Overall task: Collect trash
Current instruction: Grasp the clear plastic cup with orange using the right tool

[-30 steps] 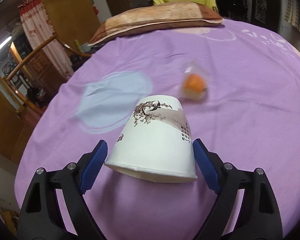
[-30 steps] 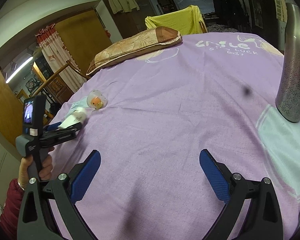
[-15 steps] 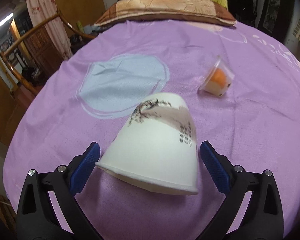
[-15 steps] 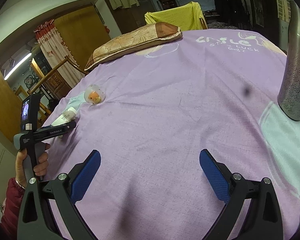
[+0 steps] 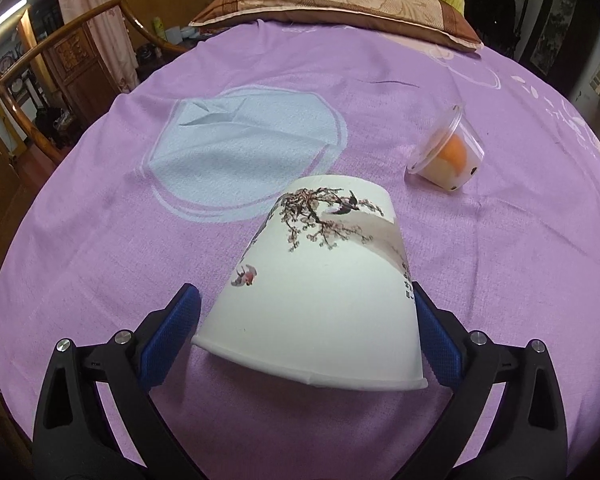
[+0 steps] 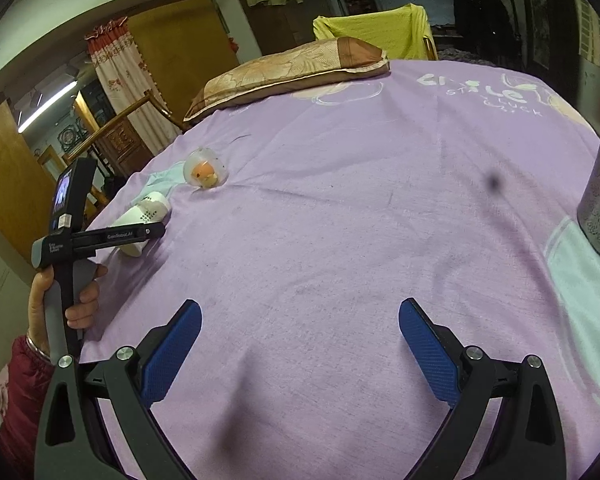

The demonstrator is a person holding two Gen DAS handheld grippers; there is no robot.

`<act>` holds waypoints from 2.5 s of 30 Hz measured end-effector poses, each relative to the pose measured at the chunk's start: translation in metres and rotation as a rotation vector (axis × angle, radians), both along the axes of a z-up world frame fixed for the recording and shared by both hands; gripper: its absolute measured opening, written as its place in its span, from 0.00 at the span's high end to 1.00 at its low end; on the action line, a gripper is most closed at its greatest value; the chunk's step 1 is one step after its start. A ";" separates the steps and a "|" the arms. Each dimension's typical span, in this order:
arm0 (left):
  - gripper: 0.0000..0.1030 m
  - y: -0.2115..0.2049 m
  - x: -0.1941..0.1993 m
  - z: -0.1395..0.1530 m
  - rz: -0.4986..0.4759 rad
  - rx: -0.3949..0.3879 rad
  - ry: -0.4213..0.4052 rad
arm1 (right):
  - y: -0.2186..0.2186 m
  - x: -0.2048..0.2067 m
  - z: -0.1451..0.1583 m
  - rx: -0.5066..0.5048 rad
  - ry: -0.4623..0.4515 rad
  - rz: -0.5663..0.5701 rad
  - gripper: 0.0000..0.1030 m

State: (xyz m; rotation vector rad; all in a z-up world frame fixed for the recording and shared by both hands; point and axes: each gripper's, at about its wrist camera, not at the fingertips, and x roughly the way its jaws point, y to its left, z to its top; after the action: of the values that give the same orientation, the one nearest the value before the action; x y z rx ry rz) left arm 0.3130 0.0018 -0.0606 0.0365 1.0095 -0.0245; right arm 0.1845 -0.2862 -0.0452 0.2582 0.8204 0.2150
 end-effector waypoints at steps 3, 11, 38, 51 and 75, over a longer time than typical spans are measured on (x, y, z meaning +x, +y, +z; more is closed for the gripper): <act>0.06 0.003 -0.001 0.001 0.002 -0.021 -0.005 | 0.001 0.012 -0.004 0.019 0.030 -0.011 0.06; 0.06 0.003 -0.001 0.001 0.001 -0.024 -0.005 | 0.045 0.081 0.013 -0.023 0.049 0.040 0.06; 0.06 0.003 -0.002 0.002 0.001 -0.025 -0.003 | 0.149 0.226 -0.011 0.071 0.082 0.149 0.43; 0.06 0.003 0.000 0.002 0.003 -0.016 0.001 | 0.095 0.144 0.025 -0.181 -0.035 0.110 0.46; 0.06 0.003 0.000 0.002 0.011 -0.013 0.000 | 0.063 0.097 -0.017 -0.309 0.048 0.118 0.30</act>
State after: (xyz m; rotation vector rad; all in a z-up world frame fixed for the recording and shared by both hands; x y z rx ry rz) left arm 0.3130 0.0049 -0.0589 0.0191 1.0094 -0.0212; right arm 0.2813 -0.2232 -0.0622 -0.0757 0.9048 0.1905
